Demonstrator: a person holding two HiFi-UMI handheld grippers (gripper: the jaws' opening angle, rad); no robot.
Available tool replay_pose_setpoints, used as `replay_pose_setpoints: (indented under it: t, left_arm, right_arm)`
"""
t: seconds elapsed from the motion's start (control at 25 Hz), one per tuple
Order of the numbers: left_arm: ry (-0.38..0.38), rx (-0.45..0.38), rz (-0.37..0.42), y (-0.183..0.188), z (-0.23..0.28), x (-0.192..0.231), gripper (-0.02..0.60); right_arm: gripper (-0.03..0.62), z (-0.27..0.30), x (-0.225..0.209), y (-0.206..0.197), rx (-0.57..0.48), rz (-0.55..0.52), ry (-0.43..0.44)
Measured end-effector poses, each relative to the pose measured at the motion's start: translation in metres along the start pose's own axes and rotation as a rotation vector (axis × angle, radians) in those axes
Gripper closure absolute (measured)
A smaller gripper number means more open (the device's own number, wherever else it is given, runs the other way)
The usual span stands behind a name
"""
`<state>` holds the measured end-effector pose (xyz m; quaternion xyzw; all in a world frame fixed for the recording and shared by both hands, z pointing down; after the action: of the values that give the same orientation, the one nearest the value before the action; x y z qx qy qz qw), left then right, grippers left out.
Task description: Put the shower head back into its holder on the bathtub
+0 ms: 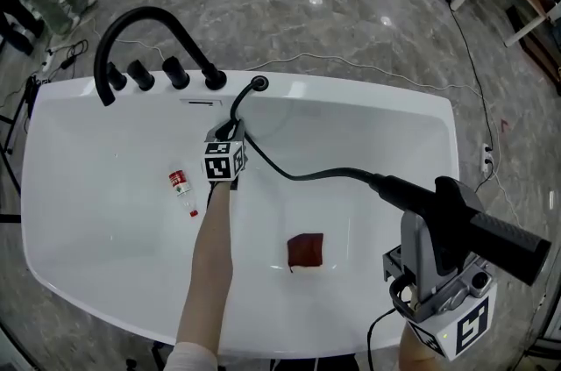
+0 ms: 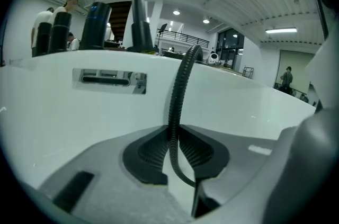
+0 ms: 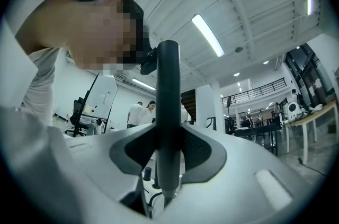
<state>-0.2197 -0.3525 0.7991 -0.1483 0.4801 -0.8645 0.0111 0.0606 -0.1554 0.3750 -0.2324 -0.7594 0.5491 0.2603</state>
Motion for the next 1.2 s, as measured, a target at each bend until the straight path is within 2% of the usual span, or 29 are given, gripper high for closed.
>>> replay_pose_setpoints:
  t: [0.08, 0.24, 0.36, 0.48, 0.56, 0.64, 0.72, 0.8, 0.96, 1.08, 1.2]
  left_arm:
    - [-0.020, -0.031, 0.010, 0.011, -0.005, -0.004, 0.523]
    - [-0.060, -0.130, -0.018, 0.037, -0.029, -0.018, 0.523]
    - [-0.133, -0.169, 0.018, 0.067, -0.051, -0.041, 0.525]
    - [-0.213, -0.180, 0.062, 0.114, -0.066, -0.068, 0.529]
    - [-0.223, -0.132, 0.089, 0.142, -0.064, -0.080, 0.528]
    - [-0.182, -0.019, 0.106, 0.151, -0.052, -0.082, 0.528]
    - [-0.103, 0.100, 0.090, 0.141, -0.041, -0.073, 0.529]
    - [-0.038, 0.172, 0.069, 0.124, -0.042, -0.065, 0.529]
    - [-0.012, 0.317, 0.139, 0.089, -0.060, -0.059, 0.529]
    - [-0.033, 0.362, 0.153, 0.082, -0.064, -0.065, 0.529]
    - [-0.040, 0.369, 0.168, 0.103, -0.049, -0.073, 0.529]
  right_arm:
    - [0.456, 0.003, 0.001, 0.002, 0.001, -0.008, 0.000]
    - [0.456, 0.010, 0.001, 0.016, 0.000, -0.013, -0.004]
    - [0.456, 0.018, 0.000, 0.038, -0.019, -0.019, -0.009]
    - [0.456, 0.030, -0.001, 0.068, -0.050, -0.042, -0.003]
    - [0.456, 0.037, -0.004, 0.089, -0.067, -0.063, -0.002]
    - [0.456, 0.040, -0.007, 0.105, -0.078, -0.069, -0.003]
    - [0.456, 0.041, -0.010, 0.114, -0.077, -0.068, -0.004]
    - [0.456, 0.040, -0.011, 0.119, -0.063, -0.069, -0.004]
    - [0.456, 0.037, -0.017, 0.125, -0.030, -0.087, -0.009]
    - [0.456, 0.036, -0.022, 0.133, -0.026, -0.086, -0.018]
    - [0.456, 0.034, -0.025, 0.134, -0.031, -0.078, -0.026]
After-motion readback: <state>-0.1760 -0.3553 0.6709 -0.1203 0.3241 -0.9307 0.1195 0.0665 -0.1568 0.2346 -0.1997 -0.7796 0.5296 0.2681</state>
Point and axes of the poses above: the fingertips, and each gripper's own axes: z forward along the fingers, x to its left, y out of its top, the point moved 5 cm from there along -z, backward along the fingers, and after that the axes turned 6 degrees about -z, right-handed, at the moved point
